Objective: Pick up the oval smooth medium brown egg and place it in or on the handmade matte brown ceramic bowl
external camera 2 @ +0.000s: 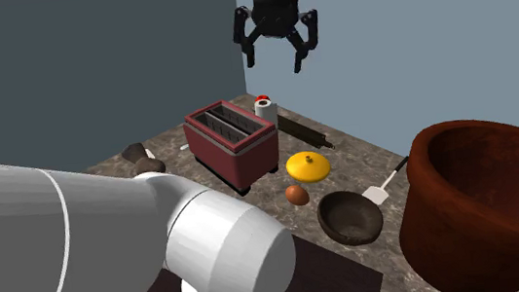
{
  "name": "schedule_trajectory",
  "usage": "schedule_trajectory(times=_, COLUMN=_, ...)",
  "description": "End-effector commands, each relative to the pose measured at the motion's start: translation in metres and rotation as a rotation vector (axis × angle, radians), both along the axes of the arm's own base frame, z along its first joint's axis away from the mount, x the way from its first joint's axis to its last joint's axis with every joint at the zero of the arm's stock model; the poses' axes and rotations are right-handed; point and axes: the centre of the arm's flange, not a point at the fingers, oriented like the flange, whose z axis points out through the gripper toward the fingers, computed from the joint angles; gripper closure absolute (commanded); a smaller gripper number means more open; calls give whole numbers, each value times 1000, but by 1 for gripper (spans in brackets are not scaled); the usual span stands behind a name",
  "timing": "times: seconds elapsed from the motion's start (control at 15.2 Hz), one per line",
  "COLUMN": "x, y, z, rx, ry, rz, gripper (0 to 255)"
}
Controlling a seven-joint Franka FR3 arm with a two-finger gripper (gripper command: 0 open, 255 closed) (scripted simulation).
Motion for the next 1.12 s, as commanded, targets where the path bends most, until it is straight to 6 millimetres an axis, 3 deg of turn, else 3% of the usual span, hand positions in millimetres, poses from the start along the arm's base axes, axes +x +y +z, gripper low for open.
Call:
schedule_trajectory(times=0.0, x=0, y=0, z=0, rx=0, ry=0, rz=0, gripper=0)
schedule_trajectory(times=1.06, x=8, y=-2, z=-209, rx=-53, ry=-123, rz=335, gripper=0)
